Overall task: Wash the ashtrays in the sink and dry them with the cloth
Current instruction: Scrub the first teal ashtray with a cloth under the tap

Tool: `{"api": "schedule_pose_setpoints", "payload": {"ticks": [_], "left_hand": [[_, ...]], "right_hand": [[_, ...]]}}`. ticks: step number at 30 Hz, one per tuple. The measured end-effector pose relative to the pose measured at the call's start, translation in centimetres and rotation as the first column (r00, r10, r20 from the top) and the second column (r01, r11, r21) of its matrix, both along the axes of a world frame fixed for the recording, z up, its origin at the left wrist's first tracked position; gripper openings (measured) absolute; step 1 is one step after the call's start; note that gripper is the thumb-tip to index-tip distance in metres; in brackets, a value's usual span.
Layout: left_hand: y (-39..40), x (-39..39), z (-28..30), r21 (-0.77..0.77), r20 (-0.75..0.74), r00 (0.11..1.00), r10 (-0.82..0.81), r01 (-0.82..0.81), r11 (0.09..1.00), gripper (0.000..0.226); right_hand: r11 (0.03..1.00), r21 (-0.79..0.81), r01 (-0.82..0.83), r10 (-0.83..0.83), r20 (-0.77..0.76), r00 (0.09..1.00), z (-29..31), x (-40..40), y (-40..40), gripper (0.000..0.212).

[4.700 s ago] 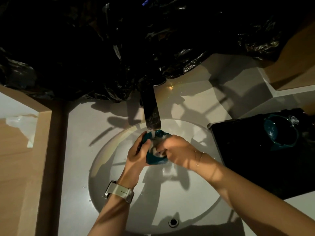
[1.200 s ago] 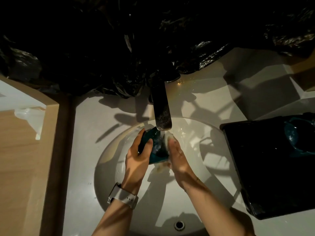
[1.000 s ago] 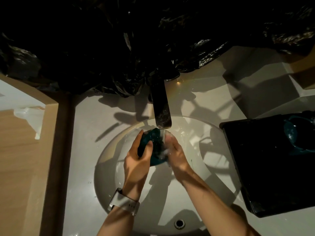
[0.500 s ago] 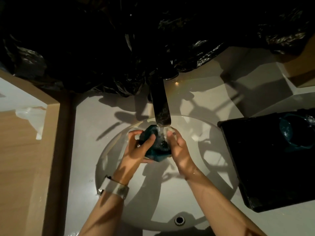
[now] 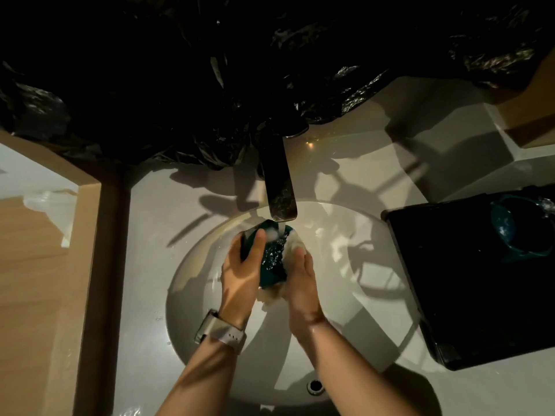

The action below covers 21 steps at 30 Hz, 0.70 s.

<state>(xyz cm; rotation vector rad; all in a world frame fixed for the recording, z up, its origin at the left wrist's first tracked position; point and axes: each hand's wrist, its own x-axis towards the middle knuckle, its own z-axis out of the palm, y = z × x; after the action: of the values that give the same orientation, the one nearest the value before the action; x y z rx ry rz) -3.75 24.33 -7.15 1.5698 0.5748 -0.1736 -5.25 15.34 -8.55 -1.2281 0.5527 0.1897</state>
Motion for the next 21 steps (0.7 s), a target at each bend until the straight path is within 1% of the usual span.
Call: {"api": "schedule_pose_setpoints", "payload": {"ticks": [2,4,5,9,11,12,14,15,16,18,20,21], "left_hand": [[-0.7,-0.9,0.2,-0.072,0.054,0.996,0.076,-0.072,0.995,0.036],[-1.2,-1.0,0.5,-0.089,0.082,0.983,0.162,-0.154,0.984,0.03],[-1.3,-0.9,0.5,-0.087,0.092,0.979,0.183,-0.175,0.981,0.029],[-1.7,-0.7,0.7,-0.146,0.112,0.967,0.229,-0.212,0.966,0.027],[-2.0,-1.2,0.4,-0.15,0.083,0.966,0.243,-0.229,0.962,0.026],[-2.0,-1.5,0.2,-0.135,0.05,0.969,0.243,-0.235,0.963,0.026],[-1.5,-2.0,-0.1,-0.08,-0.024,0.977,0.212,-0.213,0.974,0.03],[-1.0,-2.0,-0.1,-0.069,-0.054,0.985,0.167,-0.17,0.983,0.035],[-0.5,-1.9,0.0,-0.082,-0.078,0.99,0.115,-0.121,0.989,0.039],[0.4,-1.3,0.3,-0.165,-0.105,0.994,0.012,-0.03,0.986,0.044],[1.0,-0.2,0.4,-0.225,-0.142,0.989,-0.05,0.017,0.974,0.054],[1.1,0.5,0.5,-0.232,-0.176,0.983,-0.059,0.017,0.972,0.057]], "right_hand": [[0.998,-0.064,-0.03,0.033,0.048,0.998,-0.2,1.4,-0.8,0.036],[0.993,-0.083,-0.079,0.085,0.075,0.994,0.0,1.8,-0.8,0.035],[0.994,-0.067,-0.081,0.086,0.079,0.993,0.0,1.4,-0.4,0.035],[0.995,0.093,0.03,-0.03,0.006,1.0,0.2,-0.4,0.9,0.039],[0.997,0.062,0.042,-0.041,-0.029,0.999,0.2,0.2,0.3,0.034],[1.0,0.018,0.022,-0.021,-0.036,0.999,-0.2,0.6,-0.2,0.033],[0.998,-0.045,-0.039,0.038,-0.011,0.999,-0.6,1.4,-1.3,0.032],[0.995,-0.074,-0.074,0.075,0.015,0.997,-0.6,1.6,-1.8,0.031],[0.987,-0.118,-0.112,0.118,0.043,0.992,-0.7,1.8,-2.3,0.03],[0.963,-0.189,-0.191,0.209,0.078,0.975,-0.5,2.4,-3.1,0.026],[0.933,-0.22,-0.284,0.308,0.085,0.948,0.1,3.2,-3.6,0.025],[0.922,-0.222,-0.319,0.344,0.084,0.935,0.3,3.5,-3.8,0.026]]}}
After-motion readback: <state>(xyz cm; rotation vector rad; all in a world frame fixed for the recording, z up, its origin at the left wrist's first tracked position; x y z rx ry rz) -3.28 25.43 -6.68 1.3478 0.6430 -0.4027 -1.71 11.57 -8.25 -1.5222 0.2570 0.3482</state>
